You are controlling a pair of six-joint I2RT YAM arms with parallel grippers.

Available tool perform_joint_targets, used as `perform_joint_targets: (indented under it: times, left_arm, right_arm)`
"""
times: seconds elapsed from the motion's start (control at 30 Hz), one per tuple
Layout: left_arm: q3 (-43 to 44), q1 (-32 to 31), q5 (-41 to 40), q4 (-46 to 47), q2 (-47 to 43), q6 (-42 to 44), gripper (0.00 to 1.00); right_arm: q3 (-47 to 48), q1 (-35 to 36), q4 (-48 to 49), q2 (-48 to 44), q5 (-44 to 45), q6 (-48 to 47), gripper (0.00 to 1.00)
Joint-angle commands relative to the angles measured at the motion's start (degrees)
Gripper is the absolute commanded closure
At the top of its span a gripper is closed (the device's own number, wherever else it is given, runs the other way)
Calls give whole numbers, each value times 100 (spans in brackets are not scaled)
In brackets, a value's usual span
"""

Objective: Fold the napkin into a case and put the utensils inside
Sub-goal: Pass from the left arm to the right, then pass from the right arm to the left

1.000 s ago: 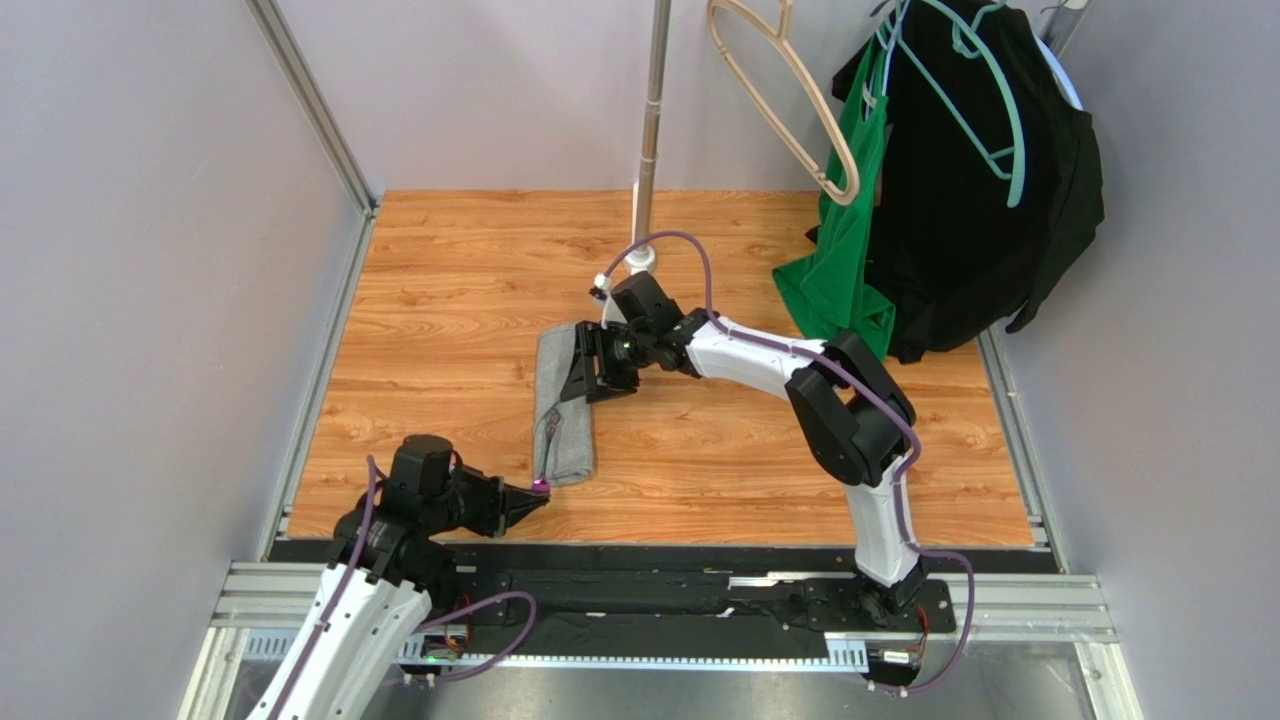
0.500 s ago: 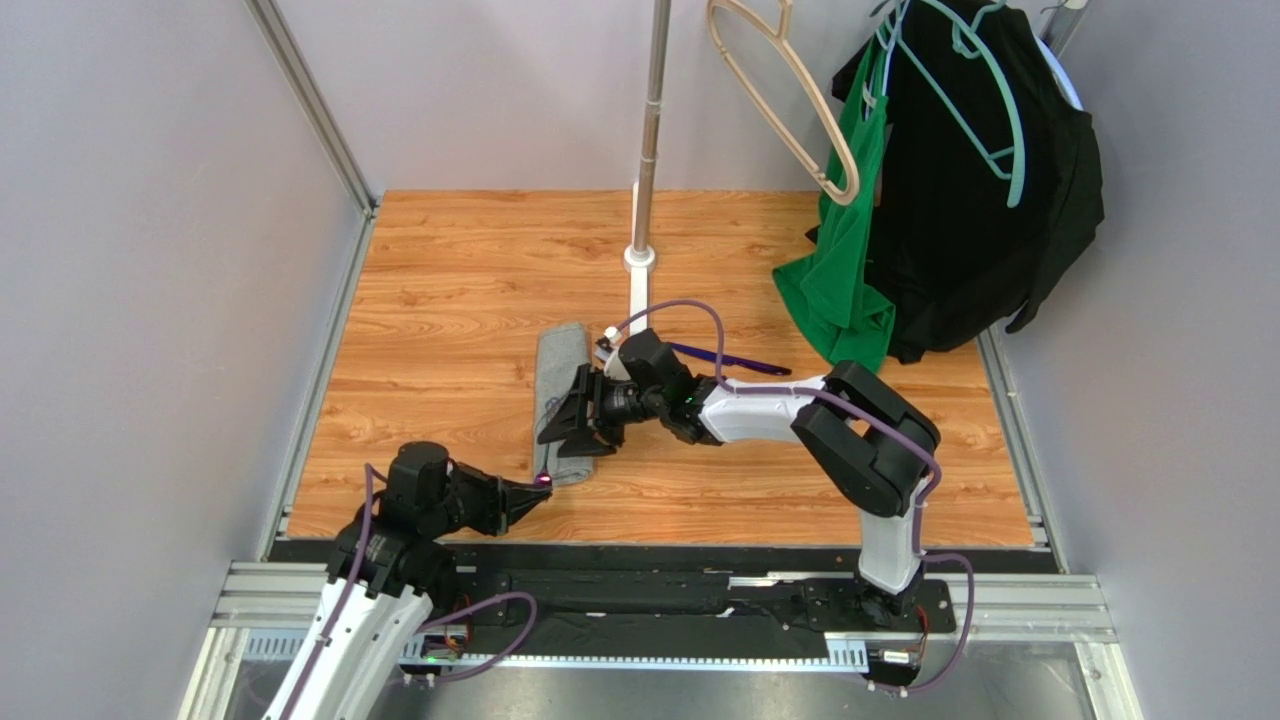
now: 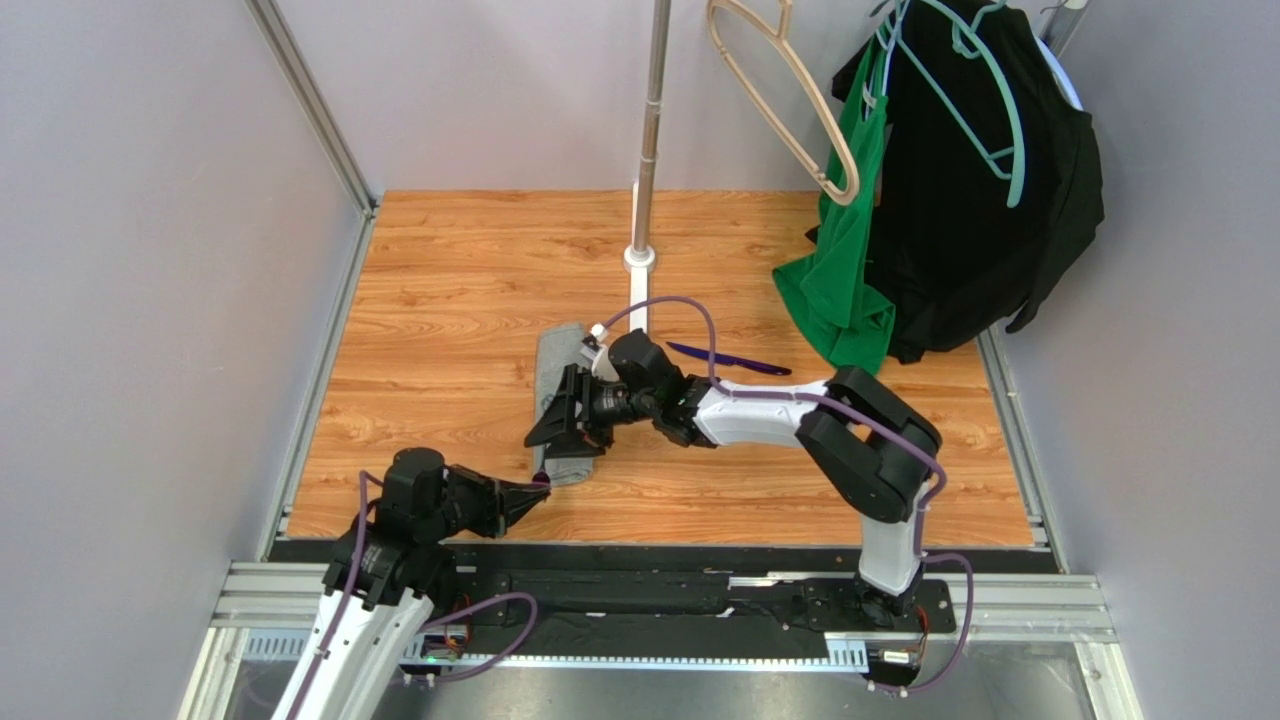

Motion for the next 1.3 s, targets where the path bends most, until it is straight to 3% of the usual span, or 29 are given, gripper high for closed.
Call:
perform_joint_targets:
  times: [0.0, 0.23, 0.37, 0.43, 0.5, 0.53, 0.57, 0.6, 0.63, 0.67, 0.7, 0.8, 0.9, 0.97, 1.1, 1.2, 1.27]
  left_arm:
    - [47, 25, -9, 55, -262, -128, 100]
    - [73, 25, 26, 178, -263, -120, 100]
    - [161, 25, 0, 257, -263, -111, 100]
    - [187, 25, -18, 318, -245, -76, 100]
    - [179, 25, 69, 467, -166, -24, 100]
    - [179, 25, 96, 651, -131, 151, 100]
    - [170, 25, 148, 905, -35, 327, 93]
    - [152, 25, 340, 1168, 44, 763, 73]
    - [213, 34, 412, 1641, 158, 1116, 27]
    - [336, 25, 447, 1611, 551, 1511, 1]
    - [520, 25, 439, 1445, 824, 2298, 1]
    - [1362, 34, 640, 1470, 2028, 3488, 1]
    - [1925, 60, 738, 1856, 2943, 4140, 4]
    - [2252, 130, 607, 1900, 3399, 4563, 11]
    - [2683, 306, 1289, 2295, 4516, 5353, 19]
    - [3043, 341, 1204, 2120, 4905, 5662, 21]
    - [3114, 394, 1177, 2147, 4984, 5838, 16]
  right_arm:
    - [5, -58, -1445, -764, 887, -1323, 44]
    - [14, 126, -747, -388, 397, -1000, 46]
    - [303, 249, -507, -106, 239, -666, 54]
    - [331, 258, -271, -44, 177, -569, 62]
    - [366, 197, -234, -70, 141, -665, 80]
    - [340, 144, -226, -114, 133, -709, 94]
    - [305, 100, -199, -141, 11, -762, 100]
    - [191, -22, -121, -158, -104, -884, 100]
    - [120, -93, -42, -228, -227, -972, 100]
    - [33, -155, -76, -290, -332, -1060, 100]
    - [-151, -277, -85, -351, -420, -1139, 100]
    - [-275, -313, -269, -606, -790, -1657, 100]
    - [-574, -305, -288, -905, -1018, -1896, 100]
    - [-811, -305, -296, -1089, -1097, -2106, 100]
    - [-1031, -296, -445, -1546, -1221, -2300, 100]
    - [-1198, -287, -279, -1678, -1335, -2230, 100]
    - [-1295, -287, -156, -1828, -1370, -2169, 100]
